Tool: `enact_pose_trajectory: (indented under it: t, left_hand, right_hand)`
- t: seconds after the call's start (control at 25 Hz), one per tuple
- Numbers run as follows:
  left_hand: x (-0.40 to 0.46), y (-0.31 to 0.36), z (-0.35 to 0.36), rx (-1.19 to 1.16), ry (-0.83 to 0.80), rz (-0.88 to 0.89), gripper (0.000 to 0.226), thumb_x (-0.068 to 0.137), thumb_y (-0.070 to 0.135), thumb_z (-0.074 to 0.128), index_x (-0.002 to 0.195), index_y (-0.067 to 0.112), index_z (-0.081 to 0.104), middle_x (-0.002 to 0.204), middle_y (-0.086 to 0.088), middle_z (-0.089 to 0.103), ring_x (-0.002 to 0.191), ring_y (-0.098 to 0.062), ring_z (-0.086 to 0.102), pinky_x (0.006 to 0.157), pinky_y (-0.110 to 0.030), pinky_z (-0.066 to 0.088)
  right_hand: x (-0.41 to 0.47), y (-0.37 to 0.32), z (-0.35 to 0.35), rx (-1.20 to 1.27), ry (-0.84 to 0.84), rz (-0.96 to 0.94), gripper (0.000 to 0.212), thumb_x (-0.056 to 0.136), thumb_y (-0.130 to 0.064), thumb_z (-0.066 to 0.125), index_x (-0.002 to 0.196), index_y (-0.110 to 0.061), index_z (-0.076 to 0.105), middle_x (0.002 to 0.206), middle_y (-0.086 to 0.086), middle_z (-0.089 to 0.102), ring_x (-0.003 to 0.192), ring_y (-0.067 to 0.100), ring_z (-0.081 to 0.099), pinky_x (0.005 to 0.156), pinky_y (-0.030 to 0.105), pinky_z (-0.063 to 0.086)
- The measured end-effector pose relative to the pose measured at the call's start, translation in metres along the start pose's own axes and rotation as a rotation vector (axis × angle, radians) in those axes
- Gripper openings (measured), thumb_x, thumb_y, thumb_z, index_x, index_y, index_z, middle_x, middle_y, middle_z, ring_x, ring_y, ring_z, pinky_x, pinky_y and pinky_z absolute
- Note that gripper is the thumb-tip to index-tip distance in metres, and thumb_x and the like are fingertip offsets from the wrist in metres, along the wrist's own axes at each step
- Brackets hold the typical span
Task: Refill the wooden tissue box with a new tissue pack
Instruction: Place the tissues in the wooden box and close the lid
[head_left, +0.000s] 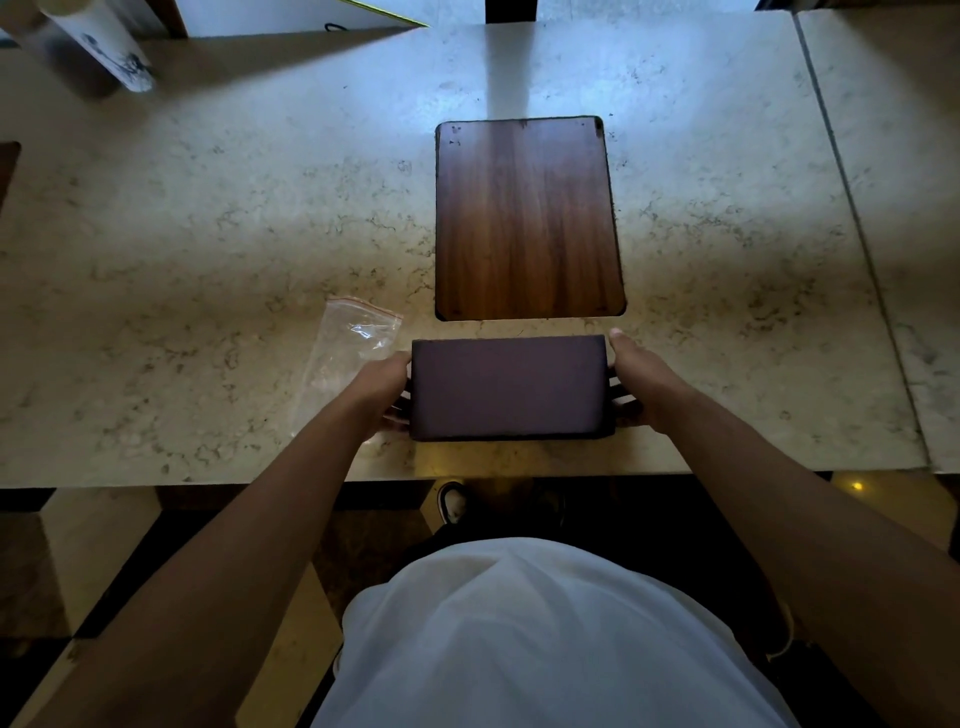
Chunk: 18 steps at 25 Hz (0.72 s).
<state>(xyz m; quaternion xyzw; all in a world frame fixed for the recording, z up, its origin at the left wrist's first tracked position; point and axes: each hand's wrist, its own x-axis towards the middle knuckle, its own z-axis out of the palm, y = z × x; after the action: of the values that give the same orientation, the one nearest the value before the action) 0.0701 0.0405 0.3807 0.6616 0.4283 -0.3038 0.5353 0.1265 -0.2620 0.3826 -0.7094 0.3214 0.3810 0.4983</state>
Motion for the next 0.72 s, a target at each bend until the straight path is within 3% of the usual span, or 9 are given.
enact_pose_trajectory:
  t: [0.16, 0.28, 0.36, 0.44, 0.56, 0.64, 0.72]
  left_hand:
    - [-0.01, 0.018, 0.003, -0.012, -0.007, -0.002, 0.057, 0.1, 0.055, 0.034, 0.104, 0.005, 0.061, 0.104, -0.019, 0.066, 0.091, -0.033, 0.066, 0.065, -0.039, 0.053]
    - [-0.017, 0.042, -0.012, -0.201, 0.035, 0.145, 0.06, 0.098, 0.059, 0.035, 0.101, 0.005, 0.063, 0.095, -0.017, 0.073, 0.089, -0.03, 0.072, 0.068, -0.039, 0.057]
    - [-0.023, 0.049, -0.022, -0.428, 0.118, 0.301, 0.039, 0.095, 0.044, 0.053, 0.094, 0.008, 0.067, 0.079, -0.006, 0.079, 0.077, -0.022, 0.077, 0.061, -0.034, 0.06]
    - [-0.024, 0.045, -0.018, -0.497, 0.23, 0.43, 0.015, 0.087, 0.024, 0.069, 0.079, 0.012, 0.072, 0.069, 0.0, 0.077, 0.072, -0.017, 0.074, 0.054, -0.028, 0.057]
    - [-0.014, 0.021, 0.003, -0.396, 0.313, 0.459, 0.007, 0.08, 0.01, 0.08, 0.086, 0.013, 0.079, 0.09, -0.008, 0.078, 0.084, -0.017, 0.072, 0.066, -0.029, 0.059]
    - [-0.006, 0.004, 0.01, -0.386, 0.33, 0.416, 0.027, 0.079, 0.001, 0.079, 0.104, 0.008, 0.077, 0.103, -0.011, 0.077, 0.094, -0.02, 0.073, 0.08, -0.036, 0.062]
    - [0.0, -0.007, 0.013, -0.394, 0.327, 0.413, 0.031, 0.079, -0.005, 0.075, 0.107, 0.01, 0.077, 0.105, -0.01, 0.077, 0.095, -0.021, 0.074, 0.081, -0.037, 0.062]
  right_hand:
    - [-0.005, -0.008, 0.001, 0.078, 0.002, 0.002, 0.055, 0.101, -0.061, 0.033, 0.103, -0.016, 0.063, 0.104, 0.01, 0.066, 0.092, 0.027, 0.065, 0.059, 0.036, 0.051]
    - [-0.011, -0.027, -0.012, 0.347, 0.035, -0.146, 0.042, 0.101, -0.051, 0.042, 0.094, -0.016, 0.065, 0.093, 0.004, 0.068, 0.08, 0.023, 0.067, 0.061, 0.034, 0.054]
    - [-0.017, -0.035, -0.018, 0.537, 0.122, -0.313, 0.032, 0.095, -0.044, 0.055, 0.086, -0.016, 0.068, 0.079, -0.001, 0.071, 0.063, 0.014, 0.068, 0.054, 0.028, 0.054]
    - [-0.016, -0.032, -0.016, 0.524, 0.224, -0.477, 0.022, 0.089, -0.034, 0.07, 0.096, -0.014, 0.073, 0.085, -0.001, 0.073, 0.071, 0.012, 0.069, 0.057, 0.025, 0.055]
    - [-0.009, -0.012, -0.002, 0.359, 0.289, -0.551, 0.037, 0.085, -0.013, 0.079, 0.121, -0.007, 0.071, 0.104, 0.005, 0.074, 0.092, 0.015, 0.071, 0.08, 0.025, 0.059]
    - [-0.004, 0.001, 0.004, 0.272, 0.296, -0.551, 0.043, 0.084, -0.002, 0.076, 0.127, -0.005, 0.068, 0.107, 0.007, 0.075, 0.093, 0.016, 0.073, 0.082, 0.026, 0.06]
    - [0.001, 0.013, 0.005, 0.244, 0.279, -0.569, 0.043, 0.086, 0.004, 0.072, 0.128, -0.005, 0.068, 0.109, 0.009, 0.076, 0.094, 0.016, 0.073, 0.077, 0.025, 0.061]
